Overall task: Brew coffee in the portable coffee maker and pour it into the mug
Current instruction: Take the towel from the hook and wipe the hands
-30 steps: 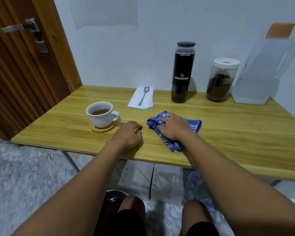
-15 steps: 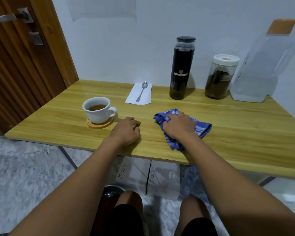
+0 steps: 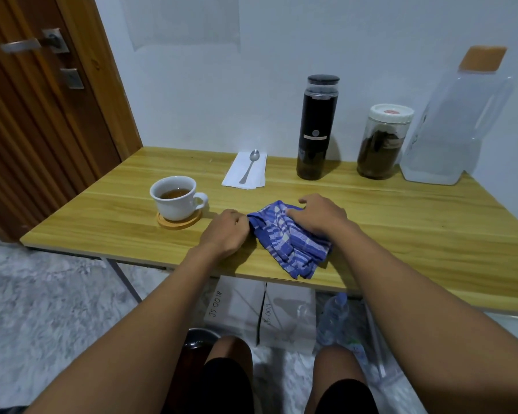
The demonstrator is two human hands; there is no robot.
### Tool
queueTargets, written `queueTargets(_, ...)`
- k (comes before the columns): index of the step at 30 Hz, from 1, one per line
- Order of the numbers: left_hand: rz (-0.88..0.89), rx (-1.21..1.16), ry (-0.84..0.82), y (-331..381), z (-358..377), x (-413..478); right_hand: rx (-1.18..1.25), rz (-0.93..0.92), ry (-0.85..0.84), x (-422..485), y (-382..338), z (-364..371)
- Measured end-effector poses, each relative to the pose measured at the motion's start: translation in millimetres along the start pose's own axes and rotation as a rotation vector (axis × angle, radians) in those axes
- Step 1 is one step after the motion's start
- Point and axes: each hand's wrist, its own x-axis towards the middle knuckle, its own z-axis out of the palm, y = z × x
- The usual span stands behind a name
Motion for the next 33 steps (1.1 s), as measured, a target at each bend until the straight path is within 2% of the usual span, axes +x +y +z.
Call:
queueTargets(3, -0.066, -0.24, 0.039, 14, 0, -1, 0.042, -0.036, -0.027, 3, -4, -4)
queueTargets(8, -0.136, -0.445, 0.079, 36, 4, 9, 0.163, -0.102, 0.029, 3, -7, 1)
queueTargets(12, -0.184, -0.598, 0.095, 45, -1, 11, 0.125, -0.055, -0.008, 0, 3, 5)
queueTargets(15, -0.168, -0.598, 0.098, 48, -11, 10, 0.183, -0.014, -0.08, 0, 6, -3)
queueTargets(19, -0.11, -0.581, 0.114, 54, -29, 10, 0.283, -0.095, -0.124, -3, -2, -22)
queueTargets(25, 0.013, -0.542, 0.169, 76, -73, 8, 0.416, -0.339, 0.007, -15, -29, -61)
queueTargets(33, 0.229, -0.376, 0.228, 109, -165, -2, 0.427, -0.593, 0.108, -28, -86, -134)
